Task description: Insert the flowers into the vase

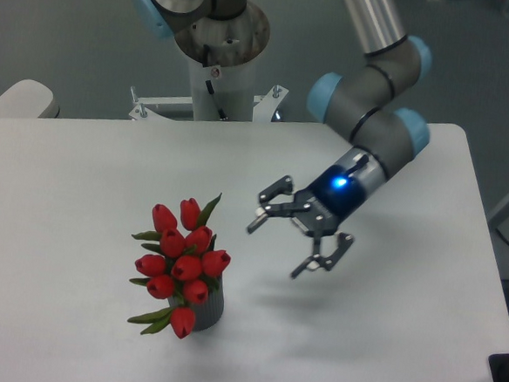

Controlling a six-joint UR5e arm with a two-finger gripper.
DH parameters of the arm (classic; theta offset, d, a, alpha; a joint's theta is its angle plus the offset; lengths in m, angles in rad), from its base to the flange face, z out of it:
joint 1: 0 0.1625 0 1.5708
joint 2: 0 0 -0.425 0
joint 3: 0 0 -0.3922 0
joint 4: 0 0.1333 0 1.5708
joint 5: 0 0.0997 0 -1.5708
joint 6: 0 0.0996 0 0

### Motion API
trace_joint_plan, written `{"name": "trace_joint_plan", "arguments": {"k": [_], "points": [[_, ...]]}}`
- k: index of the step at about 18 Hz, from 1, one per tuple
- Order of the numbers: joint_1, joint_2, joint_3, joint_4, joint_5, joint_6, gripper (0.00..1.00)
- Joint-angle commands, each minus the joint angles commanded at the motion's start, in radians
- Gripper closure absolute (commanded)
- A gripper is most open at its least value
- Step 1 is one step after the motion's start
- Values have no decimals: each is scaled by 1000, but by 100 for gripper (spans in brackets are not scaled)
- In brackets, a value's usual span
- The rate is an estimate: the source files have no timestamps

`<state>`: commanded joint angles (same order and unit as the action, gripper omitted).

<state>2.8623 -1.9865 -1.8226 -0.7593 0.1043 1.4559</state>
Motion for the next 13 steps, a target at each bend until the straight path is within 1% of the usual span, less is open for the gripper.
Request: {"name": "trace_joint_plan", "arguments": {"k": [3, 6, 7, 9, 11, 13], "points": [[46, -2, 64, 0, 17, -51, 0], [124, 14, 120, 0, 89, -52, 0], [140, 14, 144, -2, 113, -52, 0], [152, 14, 195, -3, 168, -52, 0], [173, 26, 224, -6, 218, -54, 0], [173, 28, 244, -8, 277, -54, 0]]}}
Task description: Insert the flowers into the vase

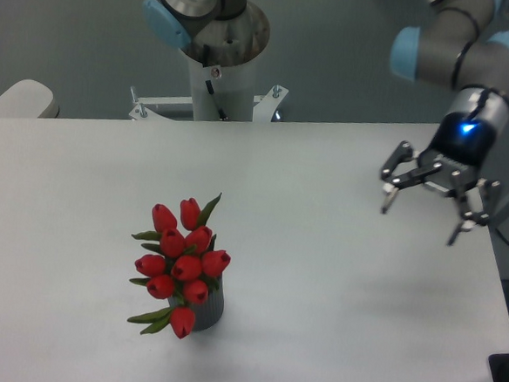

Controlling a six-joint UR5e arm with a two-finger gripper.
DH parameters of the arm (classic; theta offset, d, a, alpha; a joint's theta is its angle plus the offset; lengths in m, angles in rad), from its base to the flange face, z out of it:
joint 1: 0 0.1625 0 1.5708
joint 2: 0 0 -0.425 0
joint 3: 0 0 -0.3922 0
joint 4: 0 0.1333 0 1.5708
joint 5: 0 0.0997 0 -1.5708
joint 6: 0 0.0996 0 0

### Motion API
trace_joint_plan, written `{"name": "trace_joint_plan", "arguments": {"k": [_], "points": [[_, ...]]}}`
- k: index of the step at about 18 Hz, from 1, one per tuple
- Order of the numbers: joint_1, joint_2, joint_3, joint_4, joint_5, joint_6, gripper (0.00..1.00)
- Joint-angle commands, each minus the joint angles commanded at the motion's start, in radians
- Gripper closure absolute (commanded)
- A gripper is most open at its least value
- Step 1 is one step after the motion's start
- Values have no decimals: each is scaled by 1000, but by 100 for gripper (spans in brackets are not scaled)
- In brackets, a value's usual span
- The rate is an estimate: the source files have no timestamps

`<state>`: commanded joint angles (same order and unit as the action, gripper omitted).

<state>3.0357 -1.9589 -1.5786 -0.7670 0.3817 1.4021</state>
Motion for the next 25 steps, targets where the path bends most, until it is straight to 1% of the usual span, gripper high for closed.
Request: {"name": "trace_joint_plan", "arguments": {"k": [2, 5, 11, 15, 17, 19, 20, 21, 22, 23, 25], "points": [[-6, 3, 29, -3, 60, 0, 0], [-14, 2, 84, -28, 153, 0, 0], [-54, -17, 216, -118, 324, 0, 0], [-112, -26, 290, -162, 500, 9, 0], [-136, -26, 310, -181, 586, 15, 0], [-166, -26, 330, -187, 690, 17, 0], [-182, -26, 344, -207, 753, 18, 0], [-204, -32, 363, -245, 820, 34, 0], [-228, -35, 388, -297, 889, 63, 0], [-247, -40, 403, -334, 949, 107, 0], [-258, -38, 407, -373, 1037, 191, 0]]}}
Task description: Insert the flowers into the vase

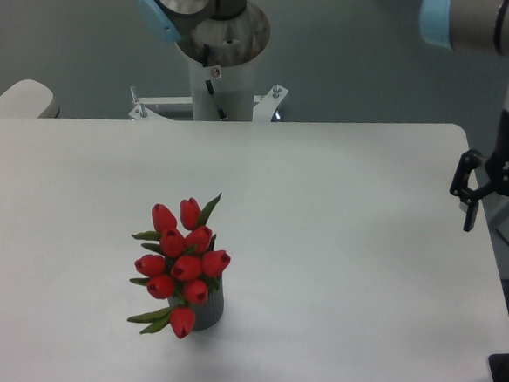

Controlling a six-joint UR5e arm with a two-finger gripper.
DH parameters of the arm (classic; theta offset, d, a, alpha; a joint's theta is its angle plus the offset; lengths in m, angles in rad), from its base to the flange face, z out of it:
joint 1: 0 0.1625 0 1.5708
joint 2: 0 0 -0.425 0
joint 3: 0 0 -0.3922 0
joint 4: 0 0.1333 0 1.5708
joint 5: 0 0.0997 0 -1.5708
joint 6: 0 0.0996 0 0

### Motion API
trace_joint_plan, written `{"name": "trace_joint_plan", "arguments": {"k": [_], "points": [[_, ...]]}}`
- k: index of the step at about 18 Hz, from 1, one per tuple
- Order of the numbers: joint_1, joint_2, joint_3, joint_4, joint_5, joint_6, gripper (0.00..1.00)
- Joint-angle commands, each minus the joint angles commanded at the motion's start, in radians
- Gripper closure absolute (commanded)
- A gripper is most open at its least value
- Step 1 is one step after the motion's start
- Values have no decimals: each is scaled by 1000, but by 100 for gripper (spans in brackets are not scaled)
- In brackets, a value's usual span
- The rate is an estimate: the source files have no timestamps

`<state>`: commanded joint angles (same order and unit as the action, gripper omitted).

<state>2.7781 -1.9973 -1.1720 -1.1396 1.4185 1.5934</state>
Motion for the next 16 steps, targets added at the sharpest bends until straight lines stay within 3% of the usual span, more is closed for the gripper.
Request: {"name": "trace_joint_plan", "arguments": {"k": [5, 16], "points": [[0, 0, 28, -106, 53, 114, 0], [-2, 18, -29, -95, 45, 137, 0]]}}
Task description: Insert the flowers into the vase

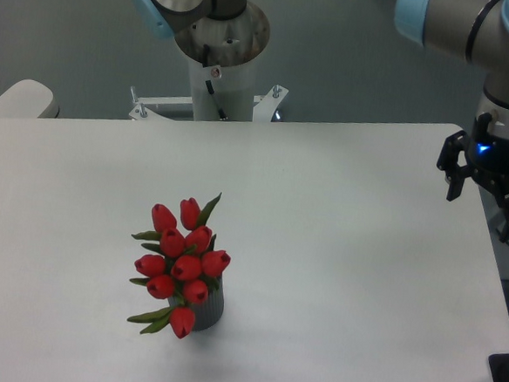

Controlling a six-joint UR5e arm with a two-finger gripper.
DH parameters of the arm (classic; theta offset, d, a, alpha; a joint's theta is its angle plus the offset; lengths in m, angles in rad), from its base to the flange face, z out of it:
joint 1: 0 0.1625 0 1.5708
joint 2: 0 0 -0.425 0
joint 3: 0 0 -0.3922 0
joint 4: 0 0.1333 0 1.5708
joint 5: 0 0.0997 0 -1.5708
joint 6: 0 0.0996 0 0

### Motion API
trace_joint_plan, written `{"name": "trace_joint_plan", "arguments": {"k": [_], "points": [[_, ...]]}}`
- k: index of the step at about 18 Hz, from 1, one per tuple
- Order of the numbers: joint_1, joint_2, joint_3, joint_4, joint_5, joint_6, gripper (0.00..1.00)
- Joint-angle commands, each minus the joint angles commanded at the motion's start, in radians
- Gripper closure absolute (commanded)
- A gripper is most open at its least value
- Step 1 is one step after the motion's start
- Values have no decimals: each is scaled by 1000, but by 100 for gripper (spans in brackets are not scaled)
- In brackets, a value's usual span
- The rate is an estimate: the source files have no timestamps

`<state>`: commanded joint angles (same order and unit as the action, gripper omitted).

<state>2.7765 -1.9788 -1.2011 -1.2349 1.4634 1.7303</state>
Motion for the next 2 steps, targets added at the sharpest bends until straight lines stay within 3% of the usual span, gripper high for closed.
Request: {"name": "trace_joint_plan", "arguments": {"k": [2], "points": [[0, 2, 0, 0, -2, 0, 0]]}}
